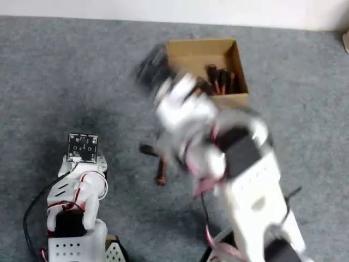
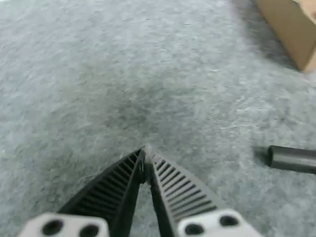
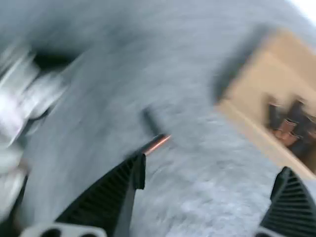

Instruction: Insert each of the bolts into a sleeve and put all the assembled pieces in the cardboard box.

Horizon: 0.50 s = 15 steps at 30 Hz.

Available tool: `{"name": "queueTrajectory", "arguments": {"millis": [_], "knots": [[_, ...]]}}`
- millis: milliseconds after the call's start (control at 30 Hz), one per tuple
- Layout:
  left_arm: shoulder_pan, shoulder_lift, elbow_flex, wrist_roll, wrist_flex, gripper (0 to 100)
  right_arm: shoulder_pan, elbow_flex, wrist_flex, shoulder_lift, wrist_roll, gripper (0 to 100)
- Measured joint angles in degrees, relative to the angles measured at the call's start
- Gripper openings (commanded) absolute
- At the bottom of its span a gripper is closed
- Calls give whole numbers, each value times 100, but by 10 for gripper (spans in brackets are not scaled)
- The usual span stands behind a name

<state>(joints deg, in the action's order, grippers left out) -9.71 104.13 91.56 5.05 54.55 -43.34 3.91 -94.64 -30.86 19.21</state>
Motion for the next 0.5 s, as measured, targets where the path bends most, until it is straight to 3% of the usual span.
{"name": "queueTrajectory", "arguments": {"millis": [133, 267, 500], "knots": [[-70, 0, 0, -26, 0, 7, -396, -2514, 1187, -941, 651, 365], [-79, 0, 0, -26, 0, 7, -413, -4624, 2418, -800, 1160, 365], [-79, 0, 0, -26, 0, 7, -422, -5301, 3991, 589, 1451, 365]]}}
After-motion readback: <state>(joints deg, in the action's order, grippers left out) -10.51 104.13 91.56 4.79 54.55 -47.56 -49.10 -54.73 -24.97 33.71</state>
